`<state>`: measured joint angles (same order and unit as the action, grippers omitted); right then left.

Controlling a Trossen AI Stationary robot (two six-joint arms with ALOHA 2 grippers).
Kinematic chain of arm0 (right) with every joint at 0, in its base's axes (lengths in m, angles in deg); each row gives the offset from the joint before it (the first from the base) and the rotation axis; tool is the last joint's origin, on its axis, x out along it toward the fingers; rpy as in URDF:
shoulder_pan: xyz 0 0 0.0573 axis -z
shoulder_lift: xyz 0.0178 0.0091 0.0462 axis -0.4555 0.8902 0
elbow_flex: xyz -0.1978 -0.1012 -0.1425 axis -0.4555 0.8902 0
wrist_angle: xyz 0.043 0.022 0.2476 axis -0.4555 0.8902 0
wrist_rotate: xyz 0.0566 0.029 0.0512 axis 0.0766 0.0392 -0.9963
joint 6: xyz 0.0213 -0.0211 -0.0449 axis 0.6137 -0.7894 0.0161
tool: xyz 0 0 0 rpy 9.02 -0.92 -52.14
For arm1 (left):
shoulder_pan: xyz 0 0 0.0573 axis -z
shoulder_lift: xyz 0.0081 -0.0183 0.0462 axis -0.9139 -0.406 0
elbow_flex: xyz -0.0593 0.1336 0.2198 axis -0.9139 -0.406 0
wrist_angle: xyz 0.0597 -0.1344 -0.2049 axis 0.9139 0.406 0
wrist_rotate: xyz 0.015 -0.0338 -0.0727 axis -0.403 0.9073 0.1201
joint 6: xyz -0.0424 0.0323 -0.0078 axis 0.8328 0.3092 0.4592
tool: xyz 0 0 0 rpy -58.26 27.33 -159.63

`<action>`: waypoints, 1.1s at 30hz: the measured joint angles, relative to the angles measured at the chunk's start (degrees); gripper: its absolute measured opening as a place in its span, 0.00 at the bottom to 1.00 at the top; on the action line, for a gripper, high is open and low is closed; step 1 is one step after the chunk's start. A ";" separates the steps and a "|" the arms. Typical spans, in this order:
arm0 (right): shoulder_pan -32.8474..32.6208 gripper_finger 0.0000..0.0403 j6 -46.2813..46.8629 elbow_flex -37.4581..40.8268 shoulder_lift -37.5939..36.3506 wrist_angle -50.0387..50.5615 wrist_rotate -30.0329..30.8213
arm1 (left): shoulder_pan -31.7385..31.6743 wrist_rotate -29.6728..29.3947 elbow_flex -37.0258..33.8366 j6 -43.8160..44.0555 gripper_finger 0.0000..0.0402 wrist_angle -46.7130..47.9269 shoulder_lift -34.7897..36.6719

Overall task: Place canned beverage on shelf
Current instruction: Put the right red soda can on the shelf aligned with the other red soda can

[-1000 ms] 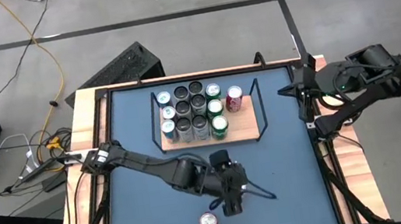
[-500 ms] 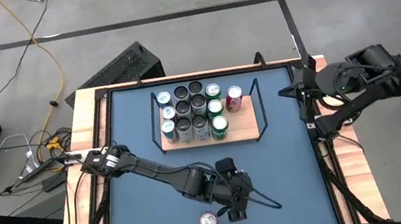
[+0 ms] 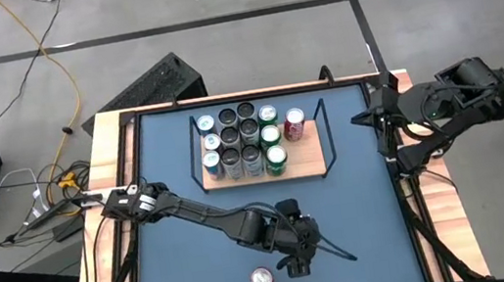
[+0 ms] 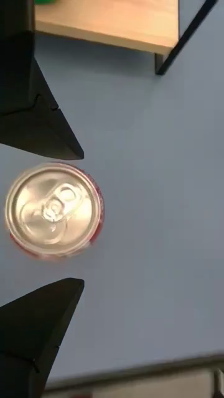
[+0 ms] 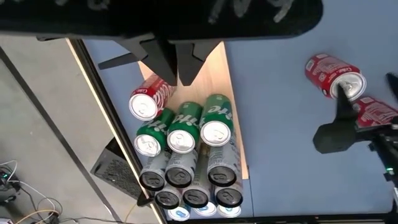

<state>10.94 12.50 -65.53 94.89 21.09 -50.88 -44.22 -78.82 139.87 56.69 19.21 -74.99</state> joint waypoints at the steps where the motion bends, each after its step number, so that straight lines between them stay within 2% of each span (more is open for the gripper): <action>1: 0.00 0.00 0.00 0.00 -0.01 0.04 0.00 | -0.02 -0.38 -0.04 -0.23 0.78 0.38 -0.10; 16: 0.00 0.00 -0.02 0.00 0.01 2.06 0.02 | -0.07 -1.95 -0.02 0.56 0.78 1.07 -0.07; 21: 0.00 0.00 -0.04 0.02 -0.01 2.68 0.02 | 0.09 -1.71 -0.02 1.48 0.78 1.31 -2.00; 27: 0.00 0.00 -0.07 0.02 0.01 3.24 0.02 | -0.27 -0.84 0.09 5.17 0.78 1.20 -3.77; 33: 0.00 0.00 -0.07 0.02 0.01 3.72 -0.02 | -0.33 0.08 0.11 9.29 0.77 5.53 -4.34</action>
<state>10.94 12.43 -65.50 94.90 24.81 -50.91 -44.55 -78.74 139.98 65.97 24.74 -79.33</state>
